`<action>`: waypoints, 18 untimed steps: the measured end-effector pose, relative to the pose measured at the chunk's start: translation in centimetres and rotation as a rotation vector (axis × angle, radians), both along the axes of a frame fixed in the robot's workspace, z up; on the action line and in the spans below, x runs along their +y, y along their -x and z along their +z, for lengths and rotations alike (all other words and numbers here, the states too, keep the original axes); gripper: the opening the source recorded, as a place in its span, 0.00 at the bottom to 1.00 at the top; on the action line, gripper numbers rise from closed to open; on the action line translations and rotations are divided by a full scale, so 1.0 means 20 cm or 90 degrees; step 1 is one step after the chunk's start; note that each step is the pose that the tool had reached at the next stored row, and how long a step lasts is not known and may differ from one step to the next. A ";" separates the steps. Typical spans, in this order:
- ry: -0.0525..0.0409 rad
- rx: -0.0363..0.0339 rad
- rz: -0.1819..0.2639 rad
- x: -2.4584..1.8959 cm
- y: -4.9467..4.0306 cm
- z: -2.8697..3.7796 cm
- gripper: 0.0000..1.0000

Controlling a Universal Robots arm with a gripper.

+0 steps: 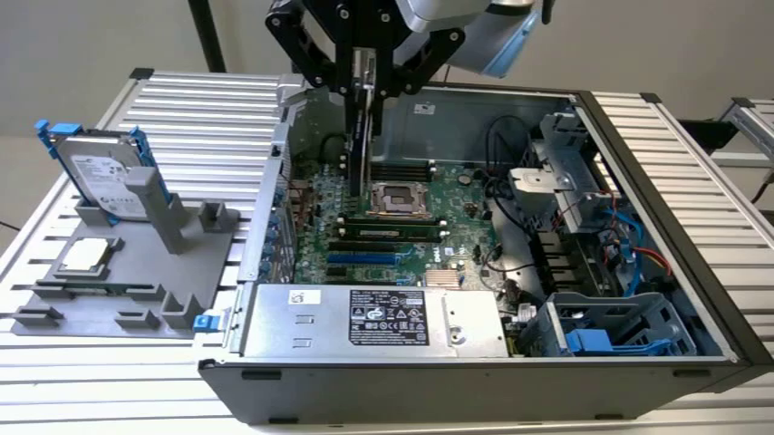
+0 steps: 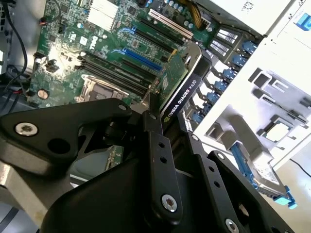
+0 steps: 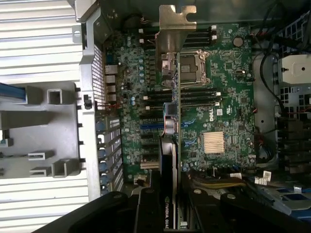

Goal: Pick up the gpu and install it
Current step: 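Pick up the gpu and move the gpu toward the slot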

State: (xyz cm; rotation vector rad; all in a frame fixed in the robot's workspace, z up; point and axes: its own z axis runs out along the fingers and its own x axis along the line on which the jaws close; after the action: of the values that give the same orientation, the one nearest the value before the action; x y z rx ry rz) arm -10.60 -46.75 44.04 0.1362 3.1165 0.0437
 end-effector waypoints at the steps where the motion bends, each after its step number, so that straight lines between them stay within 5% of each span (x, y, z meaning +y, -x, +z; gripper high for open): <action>1: 0.0004 0.0000 0.000 0.000 -0.004 0.000 0.00; 18: 0.0063 0.0000 0.000 0.001 -0.068 -0.005 0.00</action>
State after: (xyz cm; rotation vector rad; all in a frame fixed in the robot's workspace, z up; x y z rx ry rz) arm -9.23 -46.74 43.94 0.1361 3.1162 0.0284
